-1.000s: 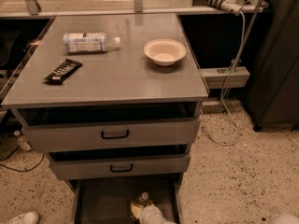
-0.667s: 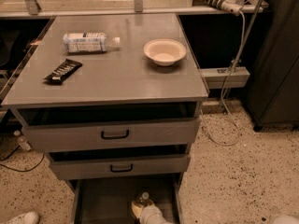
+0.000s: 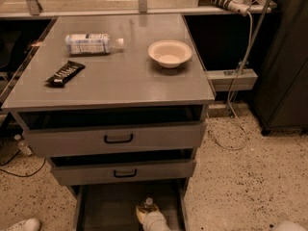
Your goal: Place water bottle into bottom drawer
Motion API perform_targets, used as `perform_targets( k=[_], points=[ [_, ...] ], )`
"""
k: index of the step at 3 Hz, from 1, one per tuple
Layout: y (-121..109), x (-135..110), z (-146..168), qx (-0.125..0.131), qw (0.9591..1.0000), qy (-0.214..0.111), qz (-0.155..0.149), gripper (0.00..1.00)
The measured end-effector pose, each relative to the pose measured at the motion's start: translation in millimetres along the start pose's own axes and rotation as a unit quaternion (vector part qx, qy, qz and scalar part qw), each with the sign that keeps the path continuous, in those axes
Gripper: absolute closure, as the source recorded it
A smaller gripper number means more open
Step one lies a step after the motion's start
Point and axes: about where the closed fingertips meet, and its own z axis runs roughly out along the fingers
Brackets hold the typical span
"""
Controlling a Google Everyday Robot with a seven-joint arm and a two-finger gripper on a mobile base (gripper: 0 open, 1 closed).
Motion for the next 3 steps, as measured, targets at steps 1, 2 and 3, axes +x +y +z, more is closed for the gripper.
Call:
perform_targets(
  k=[1, 2, 3],
  points=[
    [0.2, 2.9, 2.9, 0.010, 0.9999, -0.003, -0.008, 1.00],
    [0.4, 8.6, 4.9, 0.023, 0.9996, -0.002, -0.018, 1.00],
    [0.0, 12.8, 6.3, 0.034, 0.9991, 0.000, -0.025, 1.00]
  ],
)
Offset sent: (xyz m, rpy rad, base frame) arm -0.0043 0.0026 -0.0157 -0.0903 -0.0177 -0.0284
